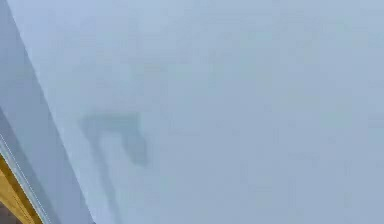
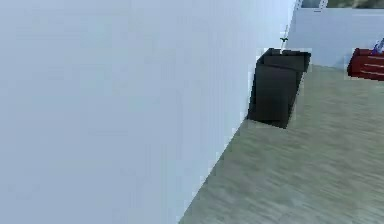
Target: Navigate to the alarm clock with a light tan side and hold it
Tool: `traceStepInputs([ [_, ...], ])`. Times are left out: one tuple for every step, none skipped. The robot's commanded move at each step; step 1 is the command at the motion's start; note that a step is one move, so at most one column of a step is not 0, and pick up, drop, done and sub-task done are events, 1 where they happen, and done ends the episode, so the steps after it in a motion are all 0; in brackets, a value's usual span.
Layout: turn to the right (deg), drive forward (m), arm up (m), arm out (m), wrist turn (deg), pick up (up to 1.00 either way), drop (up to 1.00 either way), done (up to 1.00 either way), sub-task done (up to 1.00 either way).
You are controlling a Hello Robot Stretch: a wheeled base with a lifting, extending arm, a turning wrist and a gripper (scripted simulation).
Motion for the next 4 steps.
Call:
traceStepInputs([
  [-45.0, 0.00, 0.00, 0.00, 0.0, 0.00, 0.00, 0.00, 0.00],
  [-45.0, 0.00, 0.00, 0.00, 0.0, 0.00, 0.00, 0.00, 0.00],
  [-45.0, 0.00, 0.00, 0.00, 0.0, 0.00, 0.00, 0.00, 0.00],
  [-21.0, 0.00, 0.00, 0.00, 0.0, 0.00, 0.00, 0.00, 0.00],
])
